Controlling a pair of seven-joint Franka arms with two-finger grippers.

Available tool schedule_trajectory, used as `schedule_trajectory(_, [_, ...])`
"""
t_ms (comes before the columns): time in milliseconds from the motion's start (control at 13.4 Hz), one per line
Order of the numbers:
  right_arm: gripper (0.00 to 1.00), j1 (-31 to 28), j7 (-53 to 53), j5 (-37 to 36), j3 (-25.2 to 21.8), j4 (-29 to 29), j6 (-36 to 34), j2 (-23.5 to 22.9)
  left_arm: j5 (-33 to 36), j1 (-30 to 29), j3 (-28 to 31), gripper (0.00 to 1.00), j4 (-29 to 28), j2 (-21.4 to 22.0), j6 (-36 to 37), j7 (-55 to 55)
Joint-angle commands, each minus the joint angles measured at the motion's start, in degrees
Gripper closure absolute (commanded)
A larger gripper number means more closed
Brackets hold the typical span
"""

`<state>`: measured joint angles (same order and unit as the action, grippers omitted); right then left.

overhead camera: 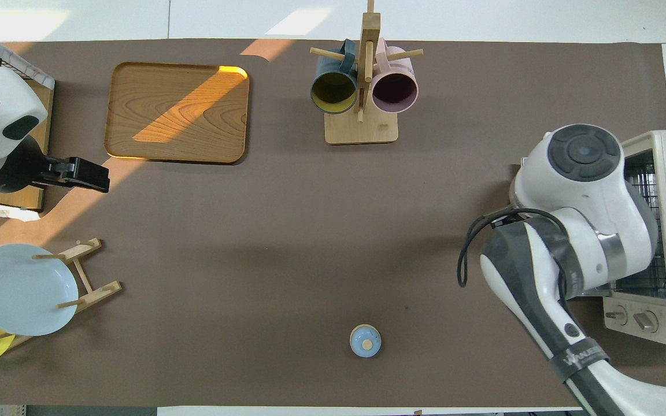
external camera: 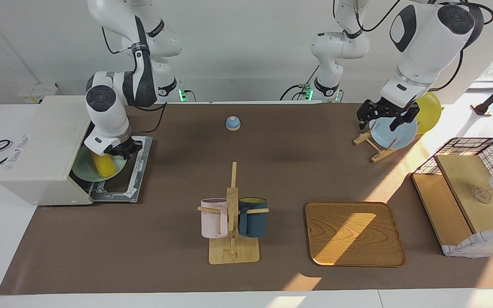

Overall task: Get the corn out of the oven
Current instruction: 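Grasp the green plate with corn and pull it out with the right gripper, then set the plate with corn on the table center with the right gripper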

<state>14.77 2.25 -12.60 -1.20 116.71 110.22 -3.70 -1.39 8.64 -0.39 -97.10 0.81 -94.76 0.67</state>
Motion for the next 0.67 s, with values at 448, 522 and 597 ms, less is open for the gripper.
schedule_trajectory(448, [1.0,23.18,34.39,7.33,0.84,-28.74,-6.27,-24.51,1.04,-0.03,0.04,0.0,-0.9,1.13,-0.33,-0.24])
schedule_trajectory(522, [1.0,23.89,35.36,8.37,0.84,-28.73,-5.55,-24.51,1.04,-0.03,0.04,0.0,-0.9,1.04,-0.33,-0.24])
schedule_trajectory(597, [1.0,24.51,38.24,10.39,0.84,-28.39,-3.81,-24.6,1.04,-0.03,0.04,0.0,-0.9,1.13,-0.33,-0.24])
